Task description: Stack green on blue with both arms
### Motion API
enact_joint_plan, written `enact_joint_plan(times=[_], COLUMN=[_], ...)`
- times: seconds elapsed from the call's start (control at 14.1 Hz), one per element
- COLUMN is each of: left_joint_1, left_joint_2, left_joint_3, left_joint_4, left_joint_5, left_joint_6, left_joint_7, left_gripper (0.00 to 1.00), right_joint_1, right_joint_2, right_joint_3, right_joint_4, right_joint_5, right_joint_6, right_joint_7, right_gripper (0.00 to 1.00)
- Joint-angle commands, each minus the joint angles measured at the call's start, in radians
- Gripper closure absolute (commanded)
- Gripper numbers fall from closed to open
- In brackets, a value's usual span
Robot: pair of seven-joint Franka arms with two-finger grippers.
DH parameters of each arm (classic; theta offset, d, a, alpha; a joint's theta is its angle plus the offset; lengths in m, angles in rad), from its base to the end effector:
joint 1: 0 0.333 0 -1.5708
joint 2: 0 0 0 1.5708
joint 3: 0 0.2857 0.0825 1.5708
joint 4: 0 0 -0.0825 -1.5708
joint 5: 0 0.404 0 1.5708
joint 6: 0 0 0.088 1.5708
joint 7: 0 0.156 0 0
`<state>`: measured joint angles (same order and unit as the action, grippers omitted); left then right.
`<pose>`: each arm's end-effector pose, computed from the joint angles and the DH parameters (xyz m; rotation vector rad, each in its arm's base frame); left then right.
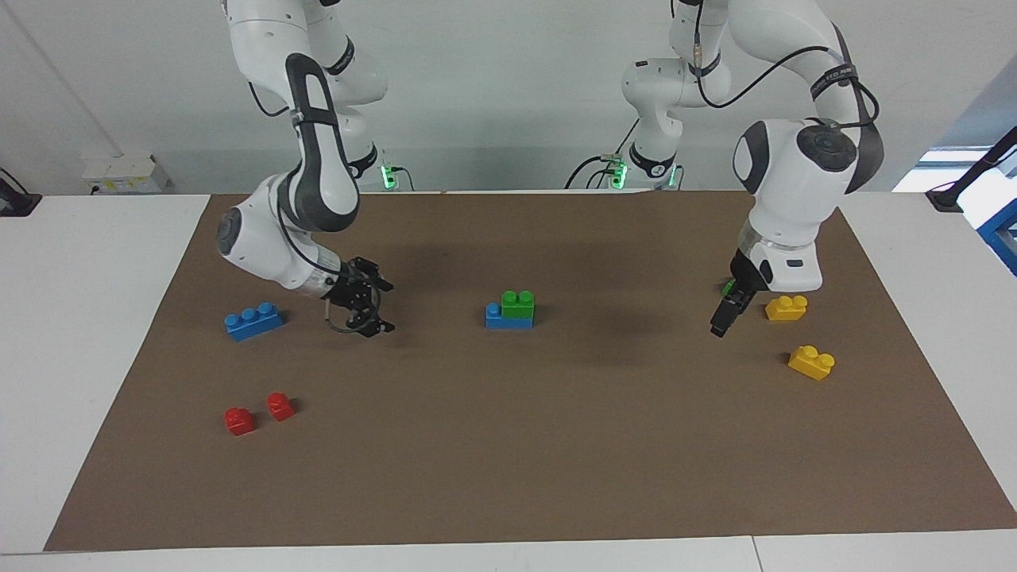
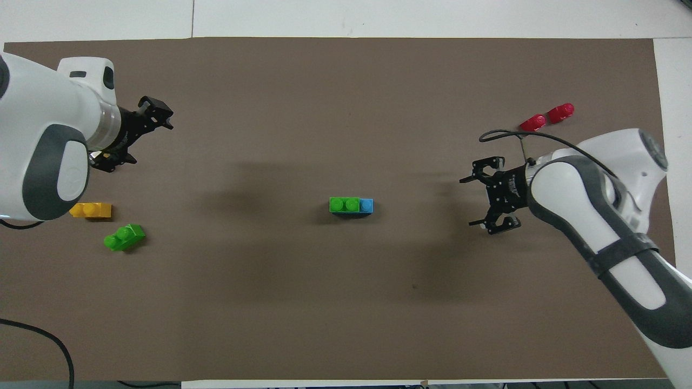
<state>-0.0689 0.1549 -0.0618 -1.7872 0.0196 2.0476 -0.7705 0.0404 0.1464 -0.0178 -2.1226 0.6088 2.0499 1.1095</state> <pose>0.6309 -0.0800 0.3872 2.9454 0.9646 0.1534 0.5477 0.0683 0.2490 -2.0814 1.8151 0.6334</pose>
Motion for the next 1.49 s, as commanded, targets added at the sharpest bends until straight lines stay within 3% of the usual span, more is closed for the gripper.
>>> enact_joint_plan(times=[0.0, 0.35, 0.64, 0.92, 1.13, 1.42], left_joint_1=[0.072, 0.118, 0.121, 0.103, 0.081, 0.061], left_joint_2=[-0.012, -0.029, -0.139, -0.213, -0.245, -0.258], left_joint_3=[-0.009, 0.007, 0.011, 0.011, 0.011, 0.011], left_joint_4=[0.055, 0.149, 0.147, 0.135, 0.135, 0.131], left_joint_5=[-0.024, -0.023, -0.021, -0.021, -0.021, -0.024], left_joint_6=[-0.081, -0.194, -0.308, -0.386, -0.435, -0.523], left_joint_7=[0.242, 0.518, 0.684, 0.694, 0.688, 0.685], left_gripper=[0.0, 0.0, 0.0, 0.0, 0.0, 0.0], right_joint_1=[-0.091, -0.145, -0.145, -0.142, -0.142, -0.142], right_joint_2=[-0.08, -0.155, -0.22, -0.254, -0.28, -0.306], right_joint_3=[0.013, 0.012, 0.013, 0.019, 0.024, 0.024], right_joint_4=[0.058, 0.199, 0.263, 0.374, 0.42, 0.423], right_joint_5=[-0.115, -0.277, -0.381, -0.411, -0.496, -0.613], right_joint_6=[-0.138, -0.321, -0.413, -0.53, -0.534, -0.524], right_joint_7=[-0.121, -0.313, -0.489, -0.771, -1.024, -1.218], right_gripper=[0.0, 0.0, 0.0, 0.0, 0.0, 0.0])
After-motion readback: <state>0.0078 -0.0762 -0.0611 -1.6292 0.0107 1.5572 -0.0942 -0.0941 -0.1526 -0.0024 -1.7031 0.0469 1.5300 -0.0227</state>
